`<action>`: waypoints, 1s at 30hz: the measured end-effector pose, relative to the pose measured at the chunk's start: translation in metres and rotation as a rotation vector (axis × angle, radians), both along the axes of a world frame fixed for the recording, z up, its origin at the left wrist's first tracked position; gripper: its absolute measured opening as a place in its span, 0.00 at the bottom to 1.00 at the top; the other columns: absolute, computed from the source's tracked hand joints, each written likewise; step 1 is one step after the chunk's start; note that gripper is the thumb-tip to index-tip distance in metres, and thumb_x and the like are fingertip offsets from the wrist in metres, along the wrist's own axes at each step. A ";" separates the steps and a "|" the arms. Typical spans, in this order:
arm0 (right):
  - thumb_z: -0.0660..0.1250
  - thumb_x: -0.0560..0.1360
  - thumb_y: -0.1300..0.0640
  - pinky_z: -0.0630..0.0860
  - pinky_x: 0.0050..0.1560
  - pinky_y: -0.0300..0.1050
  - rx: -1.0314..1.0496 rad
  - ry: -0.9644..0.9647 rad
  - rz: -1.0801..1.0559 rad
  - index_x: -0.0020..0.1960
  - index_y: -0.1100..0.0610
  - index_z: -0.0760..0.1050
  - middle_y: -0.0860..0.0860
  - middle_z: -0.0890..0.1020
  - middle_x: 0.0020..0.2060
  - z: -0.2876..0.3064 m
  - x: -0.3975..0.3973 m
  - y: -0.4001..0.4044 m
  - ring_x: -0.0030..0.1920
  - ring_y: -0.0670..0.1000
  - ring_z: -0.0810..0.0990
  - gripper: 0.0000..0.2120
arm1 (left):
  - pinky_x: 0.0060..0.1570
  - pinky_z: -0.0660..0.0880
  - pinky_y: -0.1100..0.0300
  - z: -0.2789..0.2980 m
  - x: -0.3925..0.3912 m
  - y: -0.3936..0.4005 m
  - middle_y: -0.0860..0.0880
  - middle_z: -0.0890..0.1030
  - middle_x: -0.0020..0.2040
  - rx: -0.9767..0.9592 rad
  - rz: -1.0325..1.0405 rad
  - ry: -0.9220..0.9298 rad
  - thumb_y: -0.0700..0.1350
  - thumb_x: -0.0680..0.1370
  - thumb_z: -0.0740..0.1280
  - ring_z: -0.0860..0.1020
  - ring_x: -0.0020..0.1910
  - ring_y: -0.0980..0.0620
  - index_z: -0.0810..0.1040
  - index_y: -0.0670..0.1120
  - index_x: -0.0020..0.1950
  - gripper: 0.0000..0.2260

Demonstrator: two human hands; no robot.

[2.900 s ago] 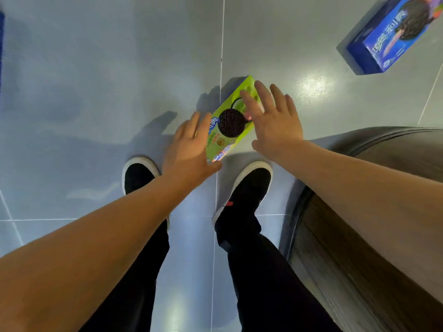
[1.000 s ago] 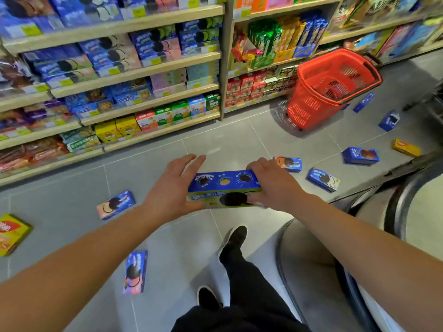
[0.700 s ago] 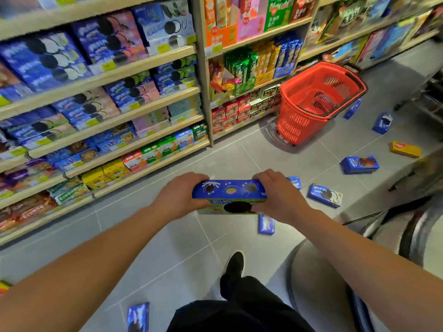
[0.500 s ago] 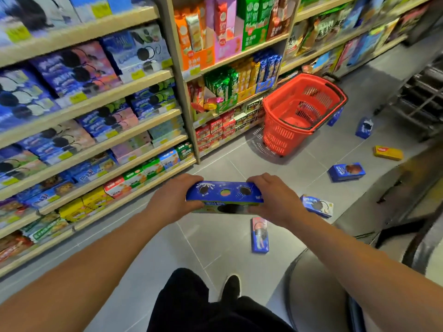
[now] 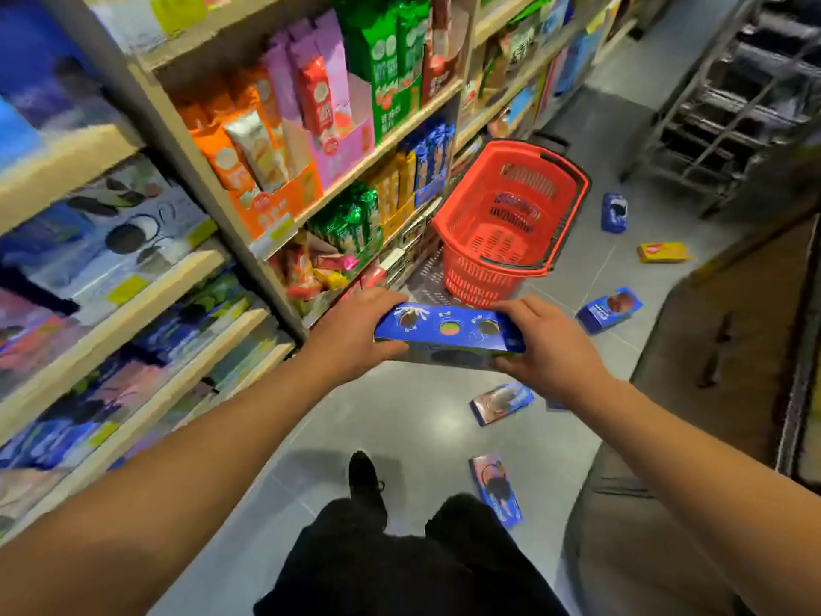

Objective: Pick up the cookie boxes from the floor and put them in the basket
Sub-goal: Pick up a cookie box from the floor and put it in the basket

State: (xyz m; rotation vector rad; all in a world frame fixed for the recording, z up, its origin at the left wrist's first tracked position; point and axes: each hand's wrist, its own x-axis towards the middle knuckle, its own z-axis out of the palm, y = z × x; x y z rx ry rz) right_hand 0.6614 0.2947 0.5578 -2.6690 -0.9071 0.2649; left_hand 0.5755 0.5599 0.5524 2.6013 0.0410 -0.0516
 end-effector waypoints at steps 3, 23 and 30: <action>0.76 0.64 0.45 0.77 0.49 0.52 0.002 -0.014 -0.073 0.65 0.50 0.71 0.50 0.77 0.52 0.000 0.030 0.012 0.52 0.57 0.78 0.32 | 0.56 0.71 0.53 0.005 0.051 0.018 0.48 0.76 0.62 0.021 -0.093 -0.020 0.52 0.70 0.74 0.74 0.60 0.47 0.72 0.48 0.68 0.28; 0.76 0.66 0.43 0.68 0.59 0.44 0.218 0.146 -0.453 0.69 0.49 0.71 0.48 0.77 0.56 -0.043 0.327 -0.022 0.56 0.53 0.74 0.34 | 0.57 0.68 0.60 -0.023 0.439 0.008 0.50 0.74 0.61 -0.088 -0.432 0.080 0.55 0.70 0.73 0.73 0.60 0.51 0.72 0.48 0.68 0.29; 0.79 0.66 0.48 0.65 0.54 0.39 0.228 0.157 -0.473 0.66 0.52 0.75 0.49 0.78 0.52 -0.050 0.428 -0.025 0.52 0.50 0.75 0.31 | 0.57 0.69 0.59 -0.039 0.553 0.000 0.51 0.74 0.61 -0.111 -0.469 0.148 0.54 0.70 0.72 0.72 0.59 0.53 0.71 0.49 0.69 0.29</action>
